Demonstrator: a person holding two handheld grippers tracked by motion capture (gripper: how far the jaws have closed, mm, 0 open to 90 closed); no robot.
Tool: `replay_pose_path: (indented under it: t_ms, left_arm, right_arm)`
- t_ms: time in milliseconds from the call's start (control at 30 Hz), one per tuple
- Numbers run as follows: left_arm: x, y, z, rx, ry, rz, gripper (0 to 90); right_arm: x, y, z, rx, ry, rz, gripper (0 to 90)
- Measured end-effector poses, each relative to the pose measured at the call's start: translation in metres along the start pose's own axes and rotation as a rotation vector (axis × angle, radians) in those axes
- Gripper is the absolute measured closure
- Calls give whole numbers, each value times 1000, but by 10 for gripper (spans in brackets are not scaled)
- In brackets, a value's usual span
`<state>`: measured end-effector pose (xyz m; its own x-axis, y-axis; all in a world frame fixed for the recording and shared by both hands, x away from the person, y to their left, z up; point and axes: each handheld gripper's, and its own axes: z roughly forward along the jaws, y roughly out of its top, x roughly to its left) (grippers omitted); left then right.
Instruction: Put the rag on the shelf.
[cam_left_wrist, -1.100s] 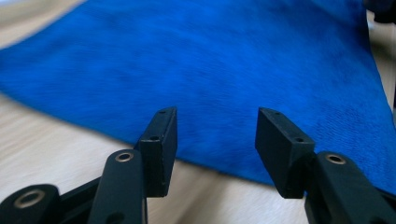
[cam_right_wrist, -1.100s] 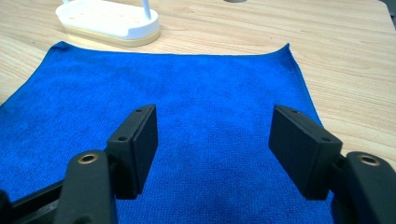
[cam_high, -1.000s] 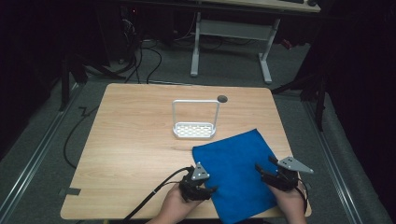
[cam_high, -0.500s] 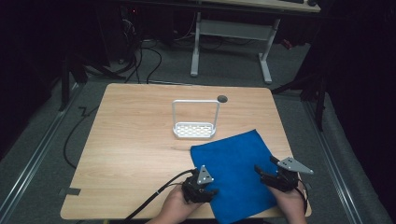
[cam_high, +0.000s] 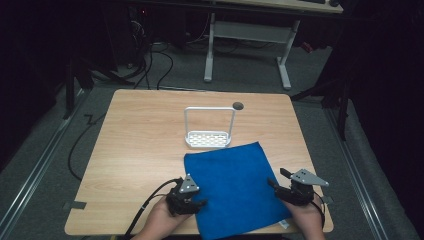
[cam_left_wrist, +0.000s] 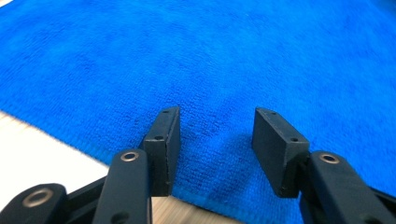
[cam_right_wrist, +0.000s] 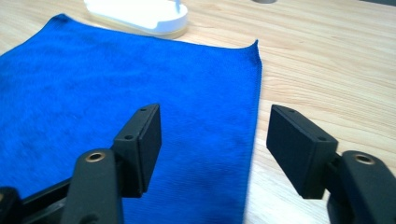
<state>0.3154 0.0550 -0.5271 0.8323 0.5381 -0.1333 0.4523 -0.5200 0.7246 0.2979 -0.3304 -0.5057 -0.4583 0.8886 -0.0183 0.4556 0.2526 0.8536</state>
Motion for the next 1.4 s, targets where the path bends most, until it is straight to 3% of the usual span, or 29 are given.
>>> replay_pose_path:
  t_ms: [167, 267, 333, 400, 500, 567, 600, 667, 1000, 1100, 1167, 1267, 1300, 1400]
  left_arm:
    - [23, -18, -22, -26, 44, -89, 523]
    - [36, -19, -29, -40, 94, -154, 523]
    - [42, -17, -31, -67, 98, -182, 532]
    - [43, -11, -28, -77, 118, -171, 554]
    - [47, -5, -18, -54, 125, -167, 611]
    - [47, -5, -13, -31, 146, -141, 653]
    - [46, -6, -13, -31, 153, -128, 667]
    - [46, -7, -14, -29, 156, -120, 684]
    - [51, -24, -33, -35, 132, -142, 693]
    - [52, -26, -36, -37, 118, -156, 687]
    - [54, -26, -36, -46, 153, -139, 678]
    - [63, -23, -38, -86, 224, -133, 664]
    - [69, -20, -38, -99, 267, -139, 661]
    - [84, -15, -38, -135, 324, -176, 683]
  right_arm:
    - [9, 4, 12, 27, 44, -31, 512]
    - [14, 7, 23, 56, 78, -35, 609]
    - [20, 10, 33, 84, 92, -48, 687]
    - [25, 13, 44, 115, 100, -60, 755]
    - [28, 17, 56, 165, 69, -97, 849]
    - [27, 16, 60, 195, 81, -77, 888]
    - [28, 15, 62, 222, 82, -84, 895]
    - [28, 13, 60, 222, 89, -86, 900]
    - [45, 4, 46, 224, 192, -84, 900]
    - [52, 3, 41, 231, 210, -97, 850]
    - [52, 5, 39, 203, 200, -117, 814]
    - [48, 9, 36, 157, 198, -87, 771]
    - [47, 9, 37, 155, 197, -82, 765]
    - [45, 7, 39, 165, 191, -84, 745]
